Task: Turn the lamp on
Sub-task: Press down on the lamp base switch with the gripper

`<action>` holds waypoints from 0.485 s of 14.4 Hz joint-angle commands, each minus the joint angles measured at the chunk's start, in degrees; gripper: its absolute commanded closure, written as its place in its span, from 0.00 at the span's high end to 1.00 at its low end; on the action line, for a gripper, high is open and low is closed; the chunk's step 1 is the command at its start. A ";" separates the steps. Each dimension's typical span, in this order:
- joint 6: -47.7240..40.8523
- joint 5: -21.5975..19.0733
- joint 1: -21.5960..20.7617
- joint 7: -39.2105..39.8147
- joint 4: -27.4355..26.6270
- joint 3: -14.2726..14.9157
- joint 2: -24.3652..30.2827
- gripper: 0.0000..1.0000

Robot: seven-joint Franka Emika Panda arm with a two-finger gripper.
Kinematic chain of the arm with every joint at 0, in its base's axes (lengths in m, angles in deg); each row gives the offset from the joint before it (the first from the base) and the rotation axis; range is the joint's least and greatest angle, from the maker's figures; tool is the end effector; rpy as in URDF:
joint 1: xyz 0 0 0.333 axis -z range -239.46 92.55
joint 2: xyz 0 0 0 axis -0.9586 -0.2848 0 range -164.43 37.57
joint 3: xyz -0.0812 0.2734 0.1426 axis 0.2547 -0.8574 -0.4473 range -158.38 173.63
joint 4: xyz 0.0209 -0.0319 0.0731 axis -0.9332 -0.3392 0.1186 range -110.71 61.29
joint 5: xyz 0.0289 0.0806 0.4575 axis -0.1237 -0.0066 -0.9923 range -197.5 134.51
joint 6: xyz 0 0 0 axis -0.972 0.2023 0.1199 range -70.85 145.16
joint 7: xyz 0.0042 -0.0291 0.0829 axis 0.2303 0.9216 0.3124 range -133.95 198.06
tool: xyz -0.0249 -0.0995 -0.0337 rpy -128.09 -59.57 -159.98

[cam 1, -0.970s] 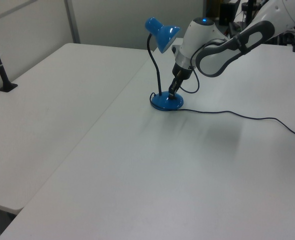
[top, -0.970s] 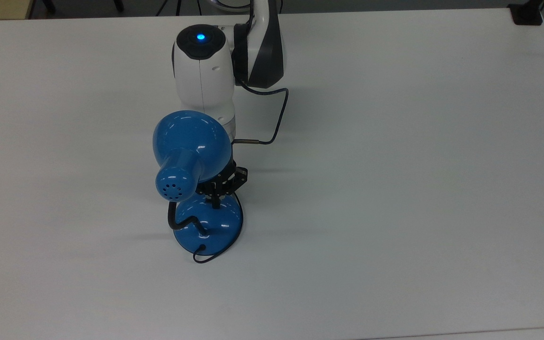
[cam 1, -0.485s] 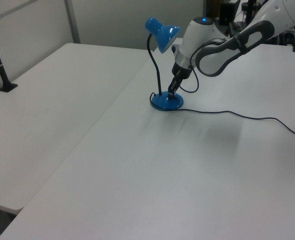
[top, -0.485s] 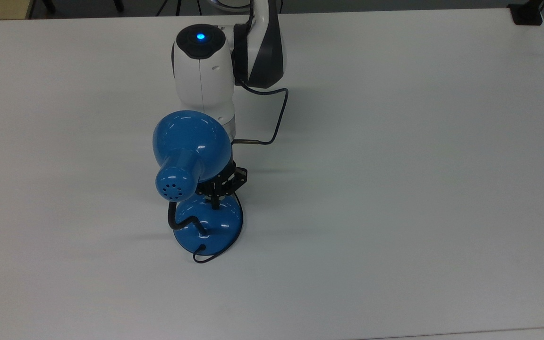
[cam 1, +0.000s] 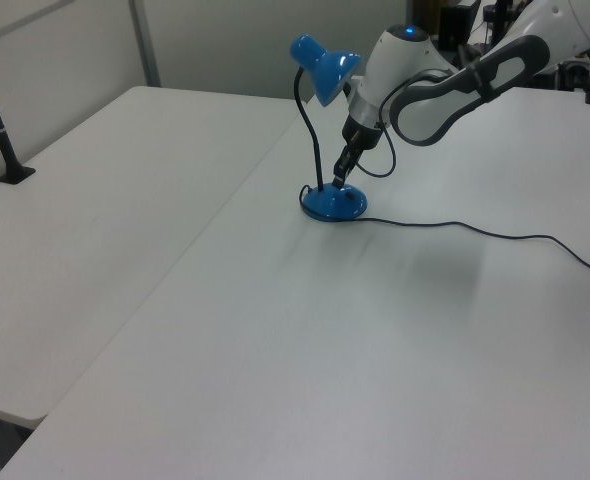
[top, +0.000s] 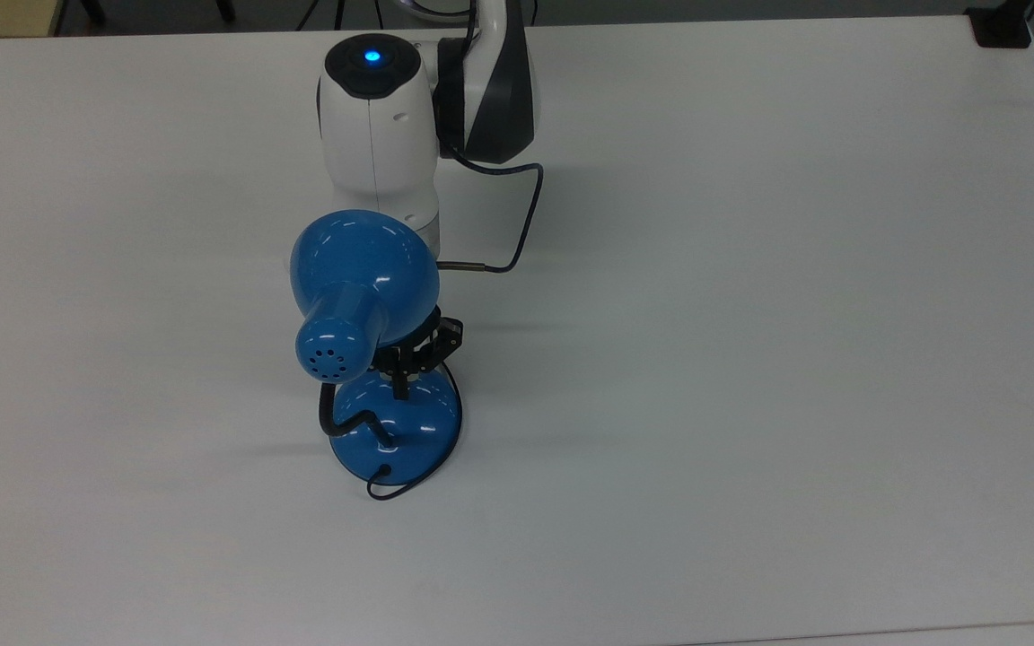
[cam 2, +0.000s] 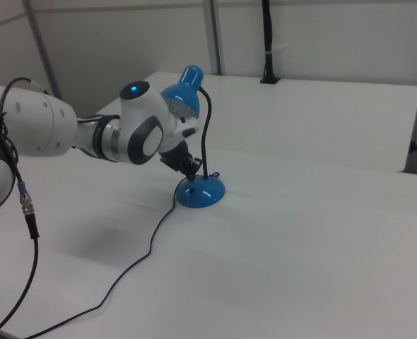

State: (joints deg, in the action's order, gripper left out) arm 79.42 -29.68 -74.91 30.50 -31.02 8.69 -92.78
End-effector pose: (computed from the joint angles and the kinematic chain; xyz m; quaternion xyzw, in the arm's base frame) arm 0.7722 0.0076 0.3069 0.9787 0.0038 0.2047 0.0114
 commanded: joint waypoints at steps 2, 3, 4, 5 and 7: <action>-2.83 1.35 -0.12 1.46 -0.63 0.69 0.88 0.00; -3.53 1.35 -0.21 1.90 -0.72 0.69 0.96 0.00; -3.71 1.35 -0.21 2.08 -0.81 0.78 0.96 0.00; -3.71 1.35 -0.21 2.08 -1.16 0.78 1.05 0.00; -3.71 1.35 -0.30 1.99 -1.42 0.78 1.05 0.00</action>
State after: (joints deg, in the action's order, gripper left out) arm 77.00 -29.14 -74.90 31.66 -31.21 9.06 -92.80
